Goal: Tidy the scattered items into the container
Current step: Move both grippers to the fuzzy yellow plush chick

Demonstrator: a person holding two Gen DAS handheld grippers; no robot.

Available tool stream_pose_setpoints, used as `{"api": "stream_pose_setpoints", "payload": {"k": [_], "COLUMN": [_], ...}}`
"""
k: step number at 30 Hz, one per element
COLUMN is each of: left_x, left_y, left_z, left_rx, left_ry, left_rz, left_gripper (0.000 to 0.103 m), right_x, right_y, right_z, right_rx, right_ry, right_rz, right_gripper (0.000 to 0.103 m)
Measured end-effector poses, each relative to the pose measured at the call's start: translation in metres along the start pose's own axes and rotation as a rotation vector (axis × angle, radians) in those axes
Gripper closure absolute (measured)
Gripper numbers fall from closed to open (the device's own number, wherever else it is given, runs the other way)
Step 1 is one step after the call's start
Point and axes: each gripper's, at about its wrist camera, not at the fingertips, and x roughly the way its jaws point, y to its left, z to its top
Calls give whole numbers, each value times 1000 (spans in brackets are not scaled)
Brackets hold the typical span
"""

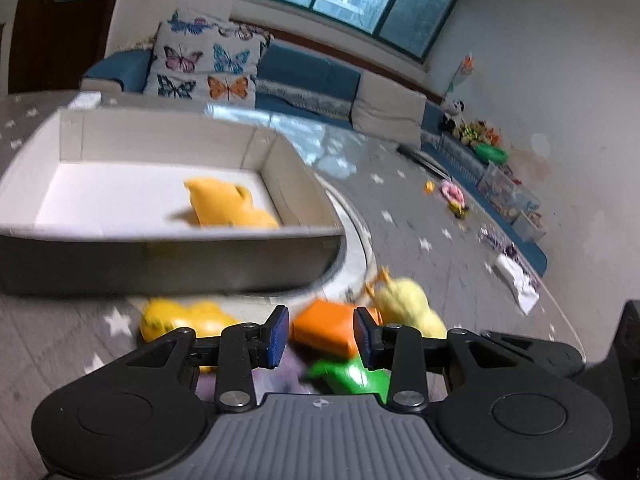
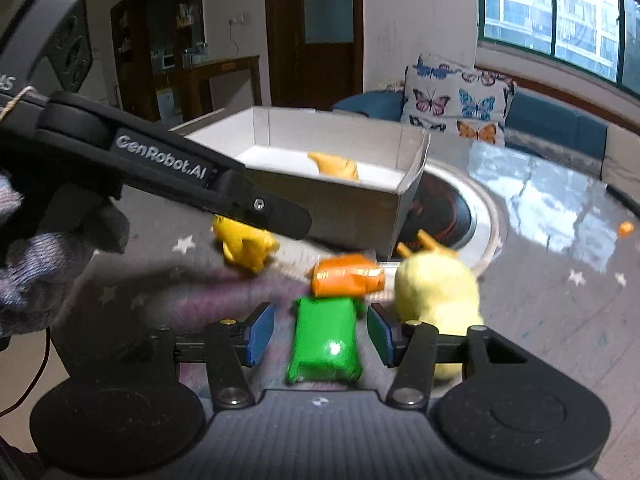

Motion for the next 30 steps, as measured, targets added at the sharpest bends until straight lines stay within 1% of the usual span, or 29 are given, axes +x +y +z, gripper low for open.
{"api": "stream_pose_setpoints", "payload": {"k": [6,15,20,27,29,30], "left_x": [11,17,19,19,20,20], "left_y": [2,-1,0,2,3,3], "left_z": [-13,-19,-19,-10,-8,-7], "left_rx": [-23,-20,-25,-56,-61,-63], "left_ry": [51,85,93,75,72,72], "left_rz": [-5,-27,-24,-30,-29,-28], "left_gripper": [65,65,65,65,65,65], "right_x": [5,9,11,14,16,17], "right_y": [1,5,2,-2,-2,-2], "right_z": [-8,-18,-17,-9,-7,-5], "right_rx": [1,-11,14,36,35,35], "right_ry": [28,62,54,21,11,6], "right_rz": [10,30,8,-21,-32,-39], "right_gripper": [51,51,51,50,47,44]}}
